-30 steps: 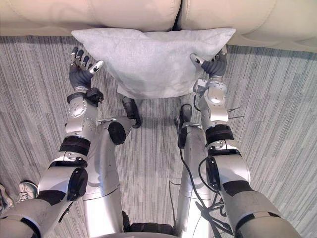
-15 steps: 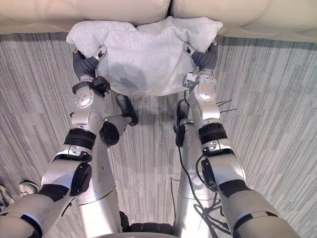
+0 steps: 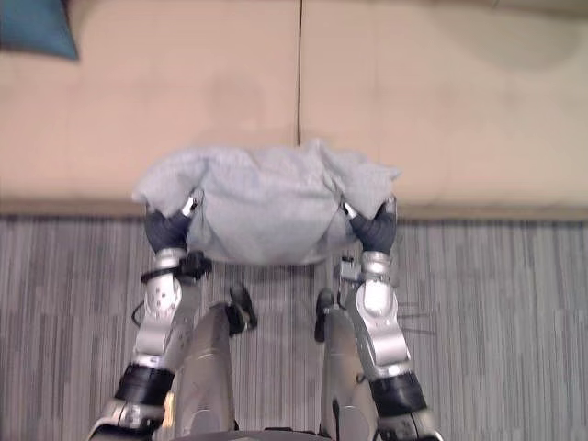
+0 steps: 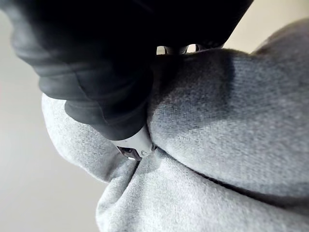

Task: Pick up cushions and gather them together orderly.

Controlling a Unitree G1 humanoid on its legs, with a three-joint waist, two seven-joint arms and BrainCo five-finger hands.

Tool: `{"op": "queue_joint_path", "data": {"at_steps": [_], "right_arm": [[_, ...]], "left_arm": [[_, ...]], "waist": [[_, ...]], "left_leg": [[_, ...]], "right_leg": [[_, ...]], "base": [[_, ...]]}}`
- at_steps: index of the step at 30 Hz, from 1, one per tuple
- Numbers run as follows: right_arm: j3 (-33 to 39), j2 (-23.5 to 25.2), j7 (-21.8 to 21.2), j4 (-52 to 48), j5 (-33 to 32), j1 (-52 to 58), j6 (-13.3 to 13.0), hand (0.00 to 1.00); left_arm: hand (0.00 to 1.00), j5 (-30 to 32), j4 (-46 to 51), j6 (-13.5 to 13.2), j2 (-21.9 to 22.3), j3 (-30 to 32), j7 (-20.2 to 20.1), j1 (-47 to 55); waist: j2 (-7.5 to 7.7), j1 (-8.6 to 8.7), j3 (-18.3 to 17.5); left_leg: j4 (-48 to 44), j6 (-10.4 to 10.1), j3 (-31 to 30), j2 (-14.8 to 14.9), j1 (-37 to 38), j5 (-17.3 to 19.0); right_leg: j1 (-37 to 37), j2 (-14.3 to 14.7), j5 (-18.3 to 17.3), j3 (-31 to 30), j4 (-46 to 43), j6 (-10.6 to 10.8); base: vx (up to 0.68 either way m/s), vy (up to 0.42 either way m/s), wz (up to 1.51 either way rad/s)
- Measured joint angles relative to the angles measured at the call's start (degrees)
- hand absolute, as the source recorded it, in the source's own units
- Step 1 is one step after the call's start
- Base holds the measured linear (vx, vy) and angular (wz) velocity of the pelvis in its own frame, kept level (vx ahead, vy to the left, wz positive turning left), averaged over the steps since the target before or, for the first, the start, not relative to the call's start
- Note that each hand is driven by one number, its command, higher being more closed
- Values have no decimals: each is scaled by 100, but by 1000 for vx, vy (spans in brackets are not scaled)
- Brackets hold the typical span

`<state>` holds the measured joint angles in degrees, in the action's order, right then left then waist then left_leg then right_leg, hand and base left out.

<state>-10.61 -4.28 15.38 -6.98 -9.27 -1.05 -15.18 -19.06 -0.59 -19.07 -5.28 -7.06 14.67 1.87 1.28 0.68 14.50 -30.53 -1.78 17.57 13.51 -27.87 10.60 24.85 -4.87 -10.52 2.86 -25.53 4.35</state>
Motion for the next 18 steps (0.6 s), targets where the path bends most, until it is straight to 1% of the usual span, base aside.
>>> {"op": "queue_joint_path", "data": {"at_steps": [1, 3, 6, 9, 11, 13, 15, 16, 17, 18], "right_arm": [[0, -4, -39, 4, 11, 23, 0, 100], [-4, -115, -258, 85, 39, 127, 0, 100], [-6, -239, -415, 345, 39, 145, 4, 100], [-6, -354, -439, 393, 39, 139, 19, 100], [-6, -377, -439, 393, 39, 140, 19, 100], [-5, -427, -438, 394, 39, 138, 19, 100], [-5, -427, -438, 479, 39, 108, 19, 100], [-5, -424, -436, 646, 38, 77, 19, 100], [-5, -419, -436, 698, 38, 71, 19, 100], [-8, -408, -436, 804, 38, 46, 19, 100]], "left_arm": [[100, 0, -2, 1, -8, -7, -23, 53], [100, 0, -4, 9, -63, -36, -190, 364], [100, 2, 0, 12, -129, -176, -254, 598], [100, 6, 1, 16, -240, -266, -355, 659], [100, 7, 2, 16, -272, -318, -355, 685], [100, 10, 3, 57, -298, -380, -355, 689], [100, 15, 3, 112, -299, -400, -355, 714], [100, 35, 3, 148, -314, -417, -355, 733], [100, 68, 3, 152, -326, -418, -355, 747], [100, 77, 8, 153, -352, -419, -355, 770]], "waist": [[2, 6, -30], [1, 0, -247], [1, 8, -401], [1, 10, -482], [9, 8, -512], [21, 21, -521], [20, 16, -519], [53, 17, -503], [56, 17, -502], [57, 14, -500]], "left_leg": [[75, -14, 7, -27, 69, -15], [523, -39, 51, -181, 552, -108], [932, -48, 97, -279, 1117, -115], [1222, -49, 188, -374, 1487, -115], [1275, -50, 261, -376, 1590, -113], [1256, -67, 293, -389, 1688, -93], [1253, -91, 298, -379, 1841, 3], [1241, -92, 325, -393, 2069, 170], [1215, -69, 327, -419, 2126, 220], [1214, 2, 325, -451, 2218, 315]], "right_leg": [[-74, -3, 31, -2, 83, 7], [-612, 19, 229, -66, 659, 28], [-1151, 9, 418, -197, 1182, 77], [-1399, -1, 560, -340, 1421, 106], [-1417, 6, 625, -461, 1420, 129], [-1346, -24, 631, -518, 1162, 140], [-1049, 2, 613, -610, 418, 170], [-694, -34, 607, -627, -628, 322], [-563, -65, 669, -623, -961, 436], [-385, -148, 810, -554, -1427, 591]], "base": [[221, 28, -7], [232, 19, -15], [188, 28, -28], [115, 30, -28], [64, 35, -29], [43, 62, -27], [17, 55, -23], [14, 40, -13], [11, 50, -8], [-3, 22, -4]]}}
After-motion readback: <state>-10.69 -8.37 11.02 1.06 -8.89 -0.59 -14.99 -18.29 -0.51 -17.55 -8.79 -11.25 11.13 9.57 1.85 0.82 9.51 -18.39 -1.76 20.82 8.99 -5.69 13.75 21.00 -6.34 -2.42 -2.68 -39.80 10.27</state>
